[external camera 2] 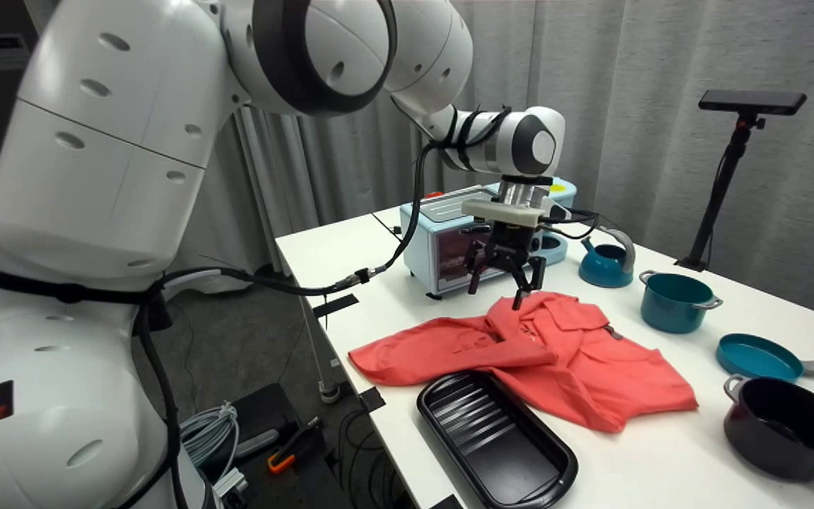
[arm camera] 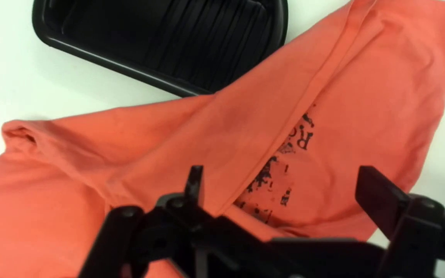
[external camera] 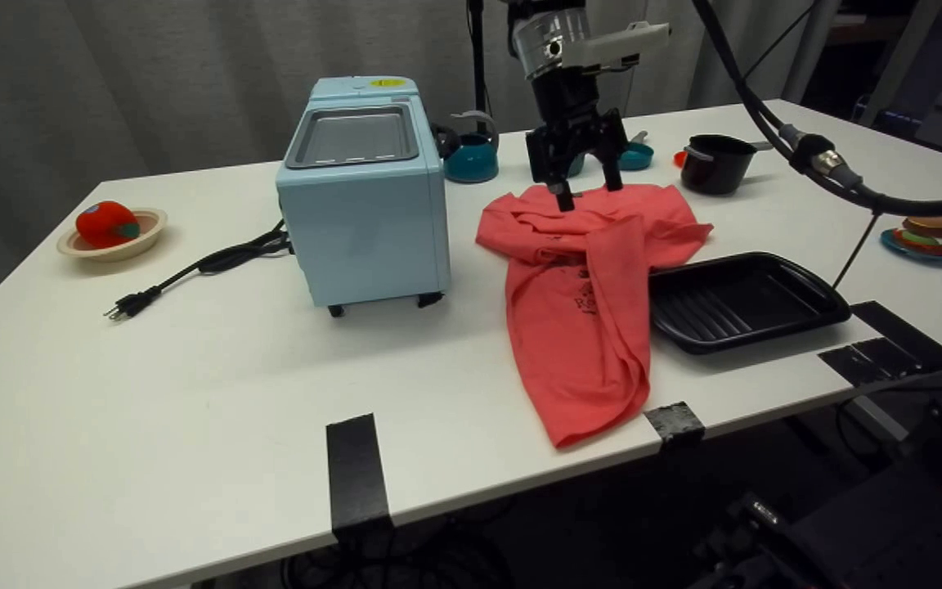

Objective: Unfold the orange shirt

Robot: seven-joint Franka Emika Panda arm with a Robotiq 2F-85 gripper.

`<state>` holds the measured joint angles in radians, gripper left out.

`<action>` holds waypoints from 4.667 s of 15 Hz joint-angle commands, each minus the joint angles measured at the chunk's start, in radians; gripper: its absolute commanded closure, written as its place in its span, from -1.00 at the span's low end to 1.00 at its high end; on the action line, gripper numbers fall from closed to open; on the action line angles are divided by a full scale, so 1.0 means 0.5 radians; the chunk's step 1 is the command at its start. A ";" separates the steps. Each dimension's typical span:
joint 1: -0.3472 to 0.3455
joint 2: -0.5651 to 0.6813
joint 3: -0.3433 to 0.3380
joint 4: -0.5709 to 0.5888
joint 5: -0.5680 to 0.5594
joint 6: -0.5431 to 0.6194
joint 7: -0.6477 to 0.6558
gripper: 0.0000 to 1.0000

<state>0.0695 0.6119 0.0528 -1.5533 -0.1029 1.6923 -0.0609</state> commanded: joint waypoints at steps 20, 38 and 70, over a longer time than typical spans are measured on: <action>0.122 0.616 -0.190 0.563 -0.245 -0.231 0.380 -1.00; 0.135 0.660 -0.221 0.572 -0.290 -0.101 0.449 -1.00; 0.089 -0.111 -0.168 -0.316 -0.273 -0.083 0.340 0.97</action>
<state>0.1214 0.6646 -0.0493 -1.5573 -0.2255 1.6368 0.1249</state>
